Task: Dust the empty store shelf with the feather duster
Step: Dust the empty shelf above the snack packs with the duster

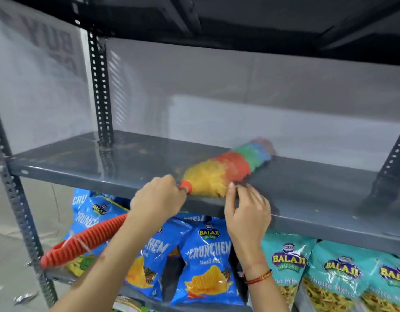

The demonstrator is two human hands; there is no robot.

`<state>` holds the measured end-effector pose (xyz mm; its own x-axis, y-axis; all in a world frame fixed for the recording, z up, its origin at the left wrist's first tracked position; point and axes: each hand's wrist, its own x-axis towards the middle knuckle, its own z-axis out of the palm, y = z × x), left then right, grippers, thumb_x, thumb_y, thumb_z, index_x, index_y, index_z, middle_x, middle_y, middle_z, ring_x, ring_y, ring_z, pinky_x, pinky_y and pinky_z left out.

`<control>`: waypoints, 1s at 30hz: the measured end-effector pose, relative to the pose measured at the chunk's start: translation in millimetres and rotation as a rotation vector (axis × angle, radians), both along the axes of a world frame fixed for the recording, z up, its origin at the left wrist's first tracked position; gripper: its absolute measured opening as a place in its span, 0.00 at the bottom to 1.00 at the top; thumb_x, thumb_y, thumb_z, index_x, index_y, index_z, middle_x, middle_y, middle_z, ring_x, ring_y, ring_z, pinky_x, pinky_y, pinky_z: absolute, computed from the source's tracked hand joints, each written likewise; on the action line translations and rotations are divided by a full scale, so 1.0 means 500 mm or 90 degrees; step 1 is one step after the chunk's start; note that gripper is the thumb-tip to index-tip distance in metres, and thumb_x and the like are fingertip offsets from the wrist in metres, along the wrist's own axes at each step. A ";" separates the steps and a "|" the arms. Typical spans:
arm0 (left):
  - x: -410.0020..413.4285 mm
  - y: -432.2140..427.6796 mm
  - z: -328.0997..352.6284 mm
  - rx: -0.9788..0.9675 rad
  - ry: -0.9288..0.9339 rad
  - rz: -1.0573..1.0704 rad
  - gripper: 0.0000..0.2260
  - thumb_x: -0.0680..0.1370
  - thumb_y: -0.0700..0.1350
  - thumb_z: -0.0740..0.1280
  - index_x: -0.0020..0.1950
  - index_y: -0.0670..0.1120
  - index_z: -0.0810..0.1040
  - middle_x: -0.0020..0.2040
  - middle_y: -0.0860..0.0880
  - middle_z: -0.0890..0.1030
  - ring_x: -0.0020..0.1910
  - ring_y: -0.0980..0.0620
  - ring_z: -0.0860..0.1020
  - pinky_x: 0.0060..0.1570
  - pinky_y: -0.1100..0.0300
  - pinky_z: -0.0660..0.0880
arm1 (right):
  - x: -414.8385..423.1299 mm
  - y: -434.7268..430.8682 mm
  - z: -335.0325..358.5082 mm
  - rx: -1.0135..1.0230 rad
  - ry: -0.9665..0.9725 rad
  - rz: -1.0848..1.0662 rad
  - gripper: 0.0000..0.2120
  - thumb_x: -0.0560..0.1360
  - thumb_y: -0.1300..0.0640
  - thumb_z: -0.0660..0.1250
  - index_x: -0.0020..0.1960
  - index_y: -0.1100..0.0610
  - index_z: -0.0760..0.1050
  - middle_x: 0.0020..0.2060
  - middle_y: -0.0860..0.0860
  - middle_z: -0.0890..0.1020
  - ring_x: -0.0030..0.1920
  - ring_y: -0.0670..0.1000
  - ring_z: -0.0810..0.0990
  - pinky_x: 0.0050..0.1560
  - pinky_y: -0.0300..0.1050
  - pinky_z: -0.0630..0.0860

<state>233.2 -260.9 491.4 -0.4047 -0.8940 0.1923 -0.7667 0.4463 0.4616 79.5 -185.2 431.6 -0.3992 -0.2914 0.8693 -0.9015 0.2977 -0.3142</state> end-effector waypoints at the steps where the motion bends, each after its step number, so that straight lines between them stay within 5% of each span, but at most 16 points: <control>1: 0.019 -0.012 -0.002 0.003 -0.006 0.021 0.25 0.77 0.62 0.57 0.45 0.40 0.75 0.49 0.37 0.81 0.50 0.35 0.79 0.51 0.45 0.76 | 0.010 -0.006 -0.002 0.046 0.009 -0.010 0.18 0.77 0.51 0.58 0.35 0.57 0.79 0.34 0.53 0.86 0.43 0.55 0.85 0.45 0.47 0.77; 6: 0.164 -0.077 0.009 -0.032 -0.014 0.208 0.23 0.76 0.62 0.59 0.44 0.41 0.74 0.51 0.35 0.80 0.50 0.36 0.78 0.48 0.49 0.74 | 0.031 -0.014 -0.006 0.128 -0.010 -0.013 0.16 0.76 0.53 0.60 0.37 0.57 0.80 0.39 0.53 0.87 0.46 0.54 0.85 0.50 0.49 0.77; 10: 0.210 -0.062 0.020 -0.166 -0.047 0.219 0.24 0.77 0.63 0.56 0.41 0.42 0.76 0.39 0.38 0.78 0.38 0.38 0.75 0.38 0.53 0.70 | 0.058 -0.025 0.005 0.103 -0.063 0.046 0.12 0.75 0.54 0.64 0.43 0.60 0.82 0.45 0.57 0.87 0.53 0.59 0.84 0.54 0.53 0.78; 19: 0.211 -0.032 0.001 0.068 -0.008 -0.014 0.22 0.76 0.60 0.62 0.33 0.44 0.78 0.26 0.48 0.71 0.26 0.48 0.68 0.28 0.58 0.64 | 0.143 -0.086 0.039 0.038 -0.123 0.249 0.23 0.79 0.50 0.50 0.50 0.62 0.80 0.47 0.57 0.86 0.54 0.61 0.82 0.54 0.56 0.78; 23: 0.282 -0.073 0.024 0.152 0.013 0.048 0.20 0.75 0.59 0.64 0.27 0.50 0.76 0.19 0.53 0.68 0.22 0.53 0.66 0.24 0.62 0.64 | 0.172 -0.112 0.039 0.021 -0.123 0.285 0.22 0.78 0.50 0.52 0.49 0.62 0.80 0.45 0.57 0.86 0.51 0.61 0.83 0.51 0.56 0.80; 26: 0.339 -0.089 0.031 0.082 -0.002 0.234 0.20 0.76 0.60 0.62 0.33 0.47 0.79 0.28 0.47 0.76 0.30 0.48 0.76 0.34 0.60 0.71 | 0.197 -0.133 0.038 0.015 -0.126 0.300 0.21 0.77 0.50 0.54 0.49 0.62 0.81 0.45 0.57 0.86 0.55 0.61 0.82 0.52 0.55 0.79; 28: 0.361 -0.087 0.015 -0.099 -0.078 0.387 0.19 0.78 0.58 0.59 0.45 0.44 0.79 0.43 0.42 0.81 0.45 0.41 0.80 0.42 0.55 0.73 | 0.213 -0.149 0.038 0.035 -0.141 0.316 0.19 0.77 0.51 0.56 0.49 0.62 0.81 0.46 0.58 0.86 0.57 0.61 0.81 0.52 0.55 0.78; 30: 0.381 -0.082 -0.003 -0.211 -0.106 0.444 0.18 0.79 0.55 0.57 0.49 0.43 0.78 0.48 0.40 0.81 0.49 0.38 0.80 0.40 0.55 0.69 | 0.231 -0.169 0.036 0.061 -0.147 0.335 0.14 0.78 0.53 0.61 0.49 0.63 0.80 0.46 0.59 0.86 0.58 0.62 0.81 0.53 0.56 0.79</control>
<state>423.8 -301.7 489.9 0.1815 -0.8585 0.4796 -0.9676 -0.0688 0.2429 194.9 -269.9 449.6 -0.3556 -0.5757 0.7363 -0.8469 -0.1347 -0.5144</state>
